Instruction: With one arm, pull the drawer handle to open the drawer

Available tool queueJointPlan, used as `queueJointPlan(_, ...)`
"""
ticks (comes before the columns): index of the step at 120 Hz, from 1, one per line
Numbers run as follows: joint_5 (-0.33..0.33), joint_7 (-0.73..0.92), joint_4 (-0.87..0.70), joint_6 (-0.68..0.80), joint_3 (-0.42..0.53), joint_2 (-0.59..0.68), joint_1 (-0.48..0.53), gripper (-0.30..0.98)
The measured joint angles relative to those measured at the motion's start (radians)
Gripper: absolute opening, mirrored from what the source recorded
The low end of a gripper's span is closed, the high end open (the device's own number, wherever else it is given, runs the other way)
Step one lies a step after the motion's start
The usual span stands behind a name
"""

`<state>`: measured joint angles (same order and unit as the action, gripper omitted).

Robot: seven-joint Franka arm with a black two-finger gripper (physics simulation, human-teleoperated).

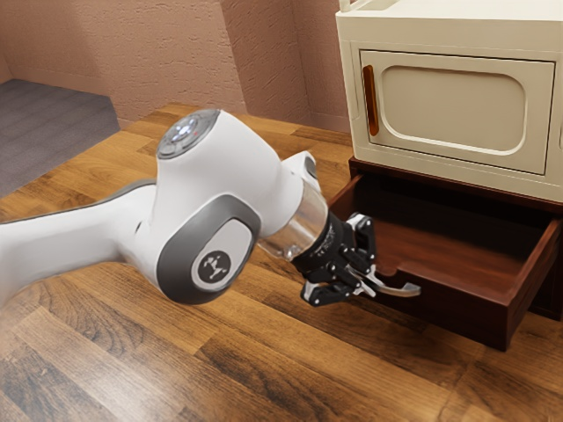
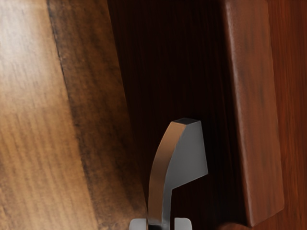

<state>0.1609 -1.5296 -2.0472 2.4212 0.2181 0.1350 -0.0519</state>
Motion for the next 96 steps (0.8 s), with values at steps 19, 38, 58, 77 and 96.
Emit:
queueJointPlan(19, 0.003, 0.000, -0.004, 0.004, 0.000, 0.006, 0.003, -0.09)
queueJointPlan(38, 0.003, 0.000, -0.012, 0.009, -0.001, 0.018, 0.007, 0.05)
queueJointPlan(58, 0.004, -0.001, -0.043, 0.011, 0.000, 0.083, 0.008, 0.18)
queueJointPlan(77, 0.003, 0.000, 0.072, -0.121, -0.036, 0.109, 0.011, 0.40)
queueJointPlan(96, -0.029, 0.002, 0.532, -0.443, -0.142, -0.168, 0.062, 0.55)
